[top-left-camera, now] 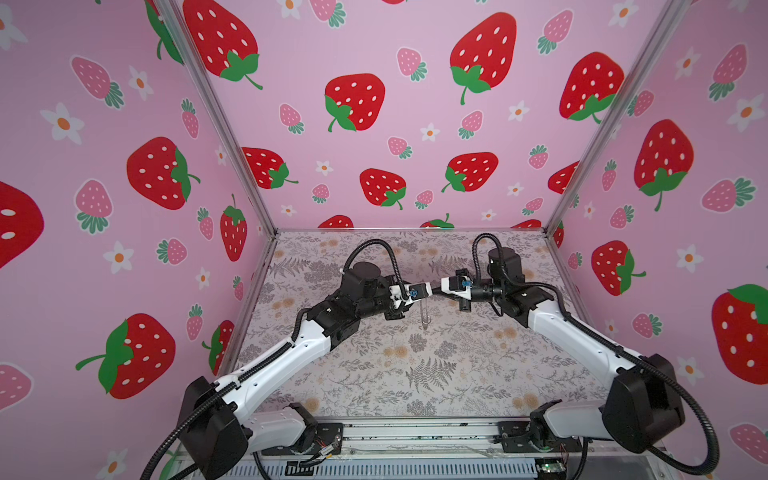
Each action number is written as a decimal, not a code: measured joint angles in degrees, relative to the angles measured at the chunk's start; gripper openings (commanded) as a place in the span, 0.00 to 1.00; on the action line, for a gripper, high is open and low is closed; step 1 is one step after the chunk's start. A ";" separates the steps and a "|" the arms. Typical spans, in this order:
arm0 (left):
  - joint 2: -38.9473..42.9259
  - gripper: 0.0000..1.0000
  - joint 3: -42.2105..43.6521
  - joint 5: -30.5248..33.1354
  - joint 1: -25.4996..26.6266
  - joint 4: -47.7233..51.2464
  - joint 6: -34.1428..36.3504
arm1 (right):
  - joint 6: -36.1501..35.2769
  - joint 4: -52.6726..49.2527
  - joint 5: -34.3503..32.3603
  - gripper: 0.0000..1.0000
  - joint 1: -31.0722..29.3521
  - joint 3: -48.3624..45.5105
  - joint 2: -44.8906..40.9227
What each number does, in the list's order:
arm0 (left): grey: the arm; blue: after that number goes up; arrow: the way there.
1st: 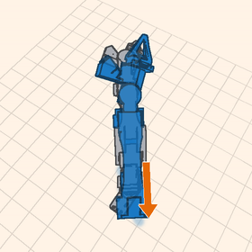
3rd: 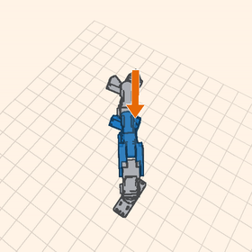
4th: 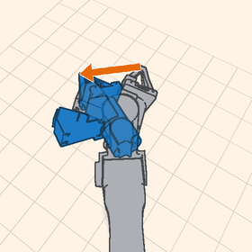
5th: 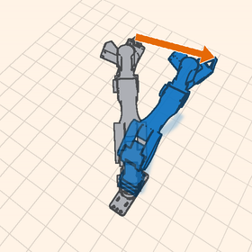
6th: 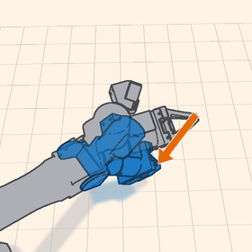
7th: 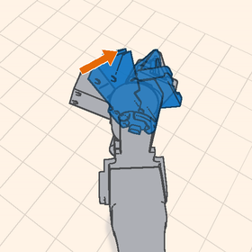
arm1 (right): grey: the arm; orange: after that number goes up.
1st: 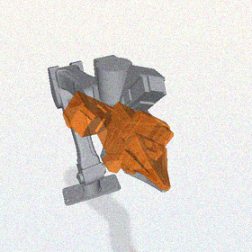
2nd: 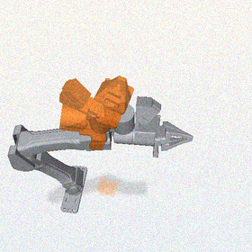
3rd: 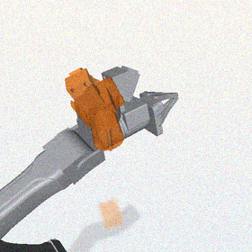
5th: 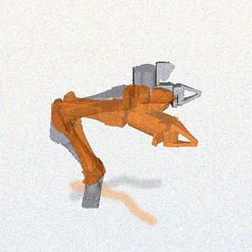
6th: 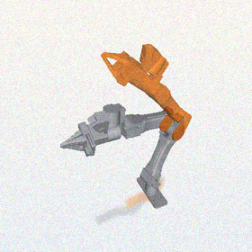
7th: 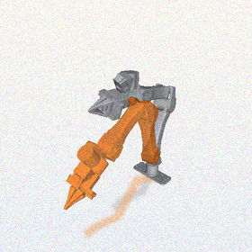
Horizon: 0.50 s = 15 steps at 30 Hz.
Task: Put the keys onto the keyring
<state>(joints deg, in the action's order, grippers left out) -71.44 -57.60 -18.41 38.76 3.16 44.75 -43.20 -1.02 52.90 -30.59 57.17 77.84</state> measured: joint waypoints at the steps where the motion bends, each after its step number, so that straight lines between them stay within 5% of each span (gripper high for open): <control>1: -0.31 0.23 -0.02 0.00 0.26 0.00 0.00 | 0.02 -0.13 0.00 0.02 0.00 0.00 0.00; 15: -3.06 0.12 -1.22 1.53 1.88 0.09 -1.36 | 0.04 -0.59 -0.09 0.02 0.00 0.00 0.00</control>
<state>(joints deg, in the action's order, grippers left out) -74.50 -58.83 -16.88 40.64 3.25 43.40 -43.16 -1.61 52.82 -30.59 57.17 77.84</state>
